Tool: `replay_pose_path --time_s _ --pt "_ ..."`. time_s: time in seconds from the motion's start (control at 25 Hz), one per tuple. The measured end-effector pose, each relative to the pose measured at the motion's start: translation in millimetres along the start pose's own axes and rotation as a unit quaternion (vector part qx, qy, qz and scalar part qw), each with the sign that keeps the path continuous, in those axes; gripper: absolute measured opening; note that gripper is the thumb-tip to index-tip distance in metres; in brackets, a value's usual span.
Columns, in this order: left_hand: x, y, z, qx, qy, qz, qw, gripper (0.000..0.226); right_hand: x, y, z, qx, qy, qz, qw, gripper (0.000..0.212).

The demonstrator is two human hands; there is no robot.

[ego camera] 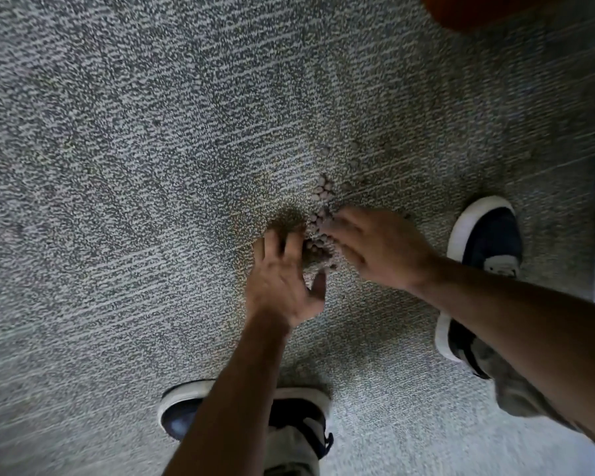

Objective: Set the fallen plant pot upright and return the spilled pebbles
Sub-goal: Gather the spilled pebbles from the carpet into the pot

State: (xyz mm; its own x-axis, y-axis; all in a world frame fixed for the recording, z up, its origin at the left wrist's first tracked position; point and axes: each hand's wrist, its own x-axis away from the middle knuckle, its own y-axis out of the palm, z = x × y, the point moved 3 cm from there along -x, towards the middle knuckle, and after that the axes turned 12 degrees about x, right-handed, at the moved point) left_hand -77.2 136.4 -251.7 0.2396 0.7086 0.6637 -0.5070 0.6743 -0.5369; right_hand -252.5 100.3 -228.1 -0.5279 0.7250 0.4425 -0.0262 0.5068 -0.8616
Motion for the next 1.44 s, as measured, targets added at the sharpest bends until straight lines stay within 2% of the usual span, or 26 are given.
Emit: replay_pose_path --time_s 0.08,0.16,0.24,0.36,0.44,0.56,0.68,0.8,0.92,1.04,1.12,1.16,1.24,1.36,1.4,1.44 --pt "2.0 15.0 -0.8 -0.026 -0.05 -0.037 0.998 0.087 -19.6 -8.1 16.5 -0.001 0.059 0.026 0.998 0.074" --pt "-1.8 20.3 5.9 0.008 -0.083 -0.013 0.996 0.075 -35.5 -8.0 26.7 0.012 0.089 -0.03 0.995 0.102" --pt "-9.9 14.6 15.0 0.065 -0.078 0.041 0.994 0.059 -42.9 -5.5 25.3 0.069 0.068 -0.07 0.993 0.111" --pt "-15.7 9.5 22.2 0.057 -0.019 0.046 0.997 0.049 -37.4 -1.1 12.1 0.14 0.015 -0.09 0.986 0.102" --pt "-16.9 7.1 22.7 0.025 0.004 0.025 0.999 0.053 -28.5 2.2 3.8 0.157 0.007 -0.077 0.985 0.084" --pt "-15.7 3.4 19.8 -0.015 0.025 0.017 0.999 0.051 -17.6 7.3 -2.1 0.149 -0.02 -0.055 0.987 0.05" --pt "-13.1 1.5 19.9 -0.032 0.049 0.022 0.998 0.047 -6.3 10.0 1.7 0.106 -0.056 -0.097 0.988 0.041" --pt "-14.8 -0.9 19.1 0.021 0.033 0.052 0.998 0.04 -2.0 11.8 0.2 0.092 -0.088 -0.101 0.987 0.04" --pt "-18.3 -6.1 26.1 0.159 0.019 0.122 0.979 0.027 -1.6 15.5 3.2 0.061 -0.049 -0.103 0.992 0.035" --pt "-23.2 -15.9 31.2 0.322 -0.094 0.185 0.924 0.022 -3.7 11.5 15.0 -0.088 0.063 -0.081 0.991 0.025" --pt "-28.2 -22.4 41.4 0.417 -0.17 0.178 0.875 0.019 -1.9 2.0 24.5 -0.2 0.147 -0.041 0.968 0.017" --pt "-32.6 -26.8 50.5 0.48 -0.192 0.169 0.839 0.019 0.3 -6.1 30.9 -0.256 0.19 -0.009 0.948 0.015" --pt "-43.8 -40.0 77.3 0.62 -0.216 0.152 0.739 0.019 5.7 -31.5 49.2 -0.387 0.277 0.075 0.876 0.01" --pt "-66.0 -72.9 135.0 0.767 -0.176 0.113 0.607 0.018 14.4 -86.2 86.8 -0.55 0.375 0.234 0.709 0.014" --pt "-76.7 -83.5 164.1 0.8 -0.153 0.096 0.573 0.02 18.9 -108.1 105.7 -0.573 0.381 0.276 0.671 0.016" --pt "-83.9 -96.1 180.5 0.812 -0.138 0.088 0.561 0.02 16.2 -120.5 112.3 -0.602 0.382 0.303 0.632 0.017"
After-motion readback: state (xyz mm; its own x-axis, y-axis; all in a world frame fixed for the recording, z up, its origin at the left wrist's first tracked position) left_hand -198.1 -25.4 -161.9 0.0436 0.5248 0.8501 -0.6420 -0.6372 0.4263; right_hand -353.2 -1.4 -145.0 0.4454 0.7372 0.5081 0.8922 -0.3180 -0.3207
